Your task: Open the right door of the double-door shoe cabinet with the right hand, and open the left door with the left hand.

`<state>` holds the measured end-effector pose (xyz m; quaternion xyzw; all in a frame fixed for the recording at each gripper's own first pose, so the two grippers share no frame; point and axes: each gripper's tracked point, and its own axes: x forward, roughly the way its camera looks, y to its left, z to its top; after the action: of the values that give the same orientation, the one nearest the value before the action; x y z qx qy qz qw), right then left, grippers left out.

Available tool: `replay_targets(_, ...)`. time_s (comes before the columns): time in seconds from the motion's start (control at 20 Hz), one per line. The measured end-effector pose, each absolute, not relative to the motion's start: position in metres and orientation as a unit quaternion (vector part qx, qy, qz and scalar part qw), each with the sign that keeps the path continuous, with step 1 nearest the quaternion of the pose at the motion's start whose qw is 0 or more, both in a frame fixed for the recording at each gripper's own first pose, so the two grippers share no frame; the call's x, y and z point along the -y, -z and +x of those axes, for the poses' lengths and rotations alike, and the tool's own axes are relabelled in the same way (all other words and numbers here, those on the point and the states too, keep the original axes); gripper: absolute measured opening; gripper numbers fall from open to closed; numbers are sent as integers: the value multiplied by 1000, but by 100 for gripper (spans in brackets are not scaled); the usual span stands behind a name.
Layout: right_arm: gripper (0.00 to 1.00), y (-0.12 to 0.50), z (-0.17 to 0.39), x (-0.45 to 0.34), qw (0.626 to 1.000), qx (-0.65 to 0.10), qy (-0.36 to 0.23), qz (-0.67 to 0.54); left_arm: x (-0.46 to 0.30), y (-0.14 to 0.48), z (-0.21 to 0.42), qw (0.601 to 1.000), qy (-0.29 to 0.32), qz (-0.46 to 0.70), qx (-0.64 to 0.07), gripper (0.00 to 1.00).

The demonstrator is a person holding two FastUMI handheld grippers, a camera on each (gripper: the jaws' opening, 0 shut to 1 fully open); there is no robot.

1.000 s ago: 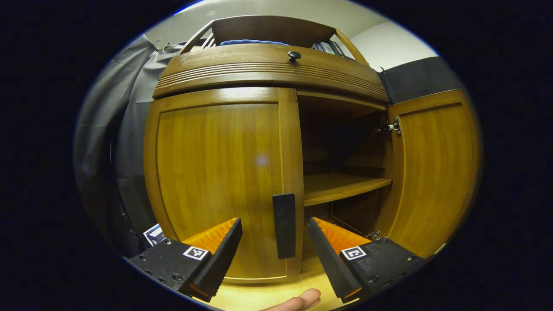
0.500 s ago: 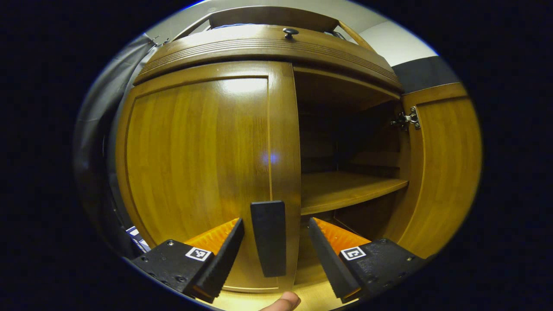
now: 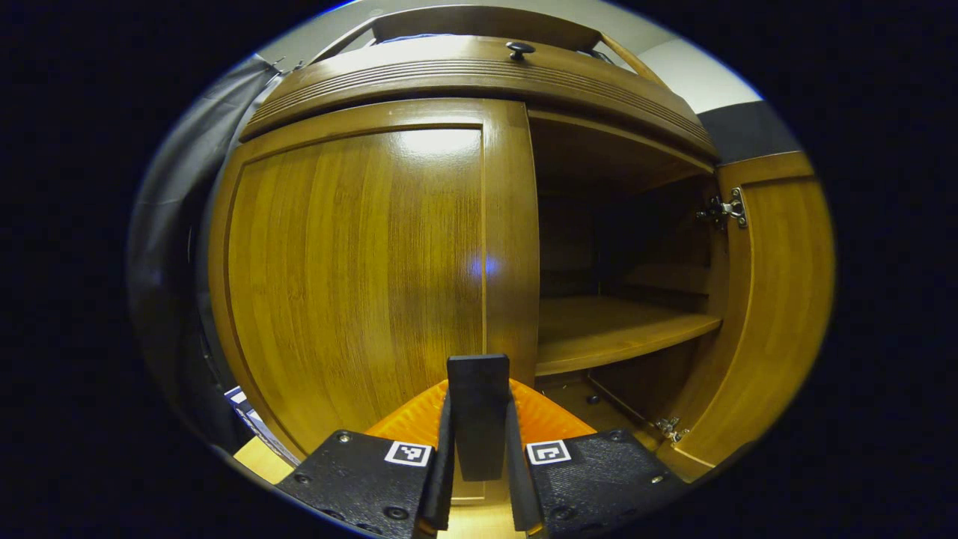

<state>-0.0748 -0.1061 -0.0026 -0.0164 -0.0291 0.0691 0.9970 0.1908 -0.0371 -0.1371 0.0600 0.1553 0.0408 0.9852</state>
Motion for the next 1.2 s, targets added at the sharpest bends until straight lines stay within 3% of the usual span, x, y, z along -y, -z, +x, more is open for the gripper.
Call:
replay_targets(0.4, 98, 9, -80, 92, 997, 24, -76, -15, 44, 128, 151, 984, 31, 40, -169, 31)
replay_targets(1.2, 96, 5, -94, 66, 994, 33, -96, -27, 24, 103, 58, 980, 93, 36, -174, 31)
